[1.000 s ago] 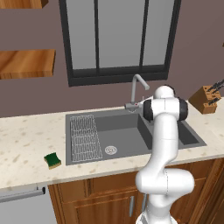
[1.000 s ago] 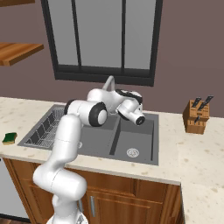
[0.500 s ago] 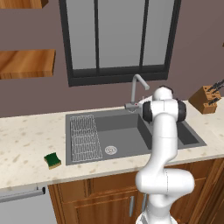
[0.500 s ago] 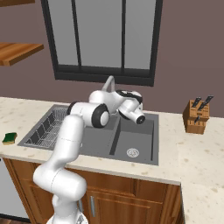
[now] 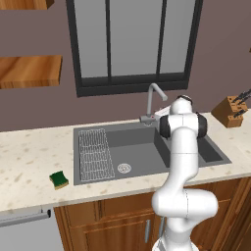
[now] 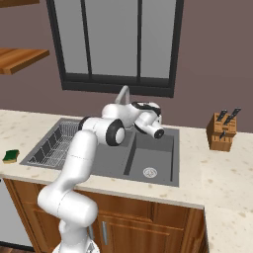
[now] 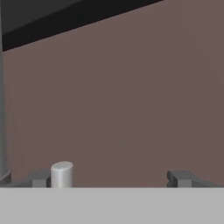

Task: Soak the sponge with water for a few seconds and then drop it inside the sink.

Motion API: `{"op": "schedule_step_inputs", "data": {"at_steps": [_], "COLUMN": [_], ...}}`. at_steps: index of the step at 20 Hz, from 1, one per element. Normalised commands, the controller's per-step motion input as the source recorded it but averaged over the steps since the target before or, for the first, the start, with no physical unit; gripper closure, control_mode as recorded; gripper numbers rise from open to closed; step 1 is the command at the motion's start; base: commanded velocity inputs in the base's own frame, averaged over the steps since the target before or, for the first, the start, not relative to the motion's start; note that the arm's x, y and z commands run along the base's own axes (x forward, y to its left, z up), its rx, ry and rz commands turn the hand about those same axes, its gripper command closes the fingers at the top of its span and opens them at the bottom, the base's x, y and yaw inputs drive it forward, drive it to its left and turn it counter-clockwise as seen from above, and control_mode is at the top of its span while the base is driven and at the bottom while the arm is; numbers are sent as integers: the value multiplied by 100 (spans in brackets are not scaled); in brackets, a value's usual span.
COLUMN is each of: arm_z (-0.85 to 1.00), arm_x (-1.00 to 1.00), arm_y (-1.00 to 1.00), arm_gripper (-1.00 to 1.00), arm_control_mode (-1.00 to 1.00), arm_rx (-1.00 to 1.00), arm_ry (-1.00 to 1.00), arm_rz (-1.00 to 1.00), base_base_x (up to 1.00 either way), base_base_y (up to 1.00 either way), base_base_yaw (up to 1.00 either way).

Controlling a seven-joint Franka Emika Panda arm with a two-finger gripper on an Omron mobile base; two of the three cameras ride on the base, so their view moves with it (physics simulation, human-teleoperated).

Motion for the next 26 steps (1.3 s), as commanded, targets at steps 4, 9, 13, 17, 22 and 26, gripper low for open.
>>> {"op": "schedule_step_inputs", "data": {"at_steps": [4, 9, 13, 17, 22, 26], "arm_z": [0, 0, 0, 0, 0, 0], "arm_x": [3, 0, 0, 0, 0, 0], "arm_y": [-6, -10, -8, -15, -24, -29], "arm_gripper": [-100, -100, -100, -100, -100, -100], "arm_control_mode": [-100, -100, -100, -100, -100, -100], "arm_rx": [0, 0, 0, 0, 0, 1], "arm_ry": [0, 0, 0, 0, 0, 0], "arm_rz": [-7, -6, -4, -5, -7, -10], "base_base_x": [0, 0, 0, 0, 0, 0], "base_base_y": [0, 0, 0, 0, 0, 0], "base_base_yaw": [0, 0, 0, 0, 0, 0]}}
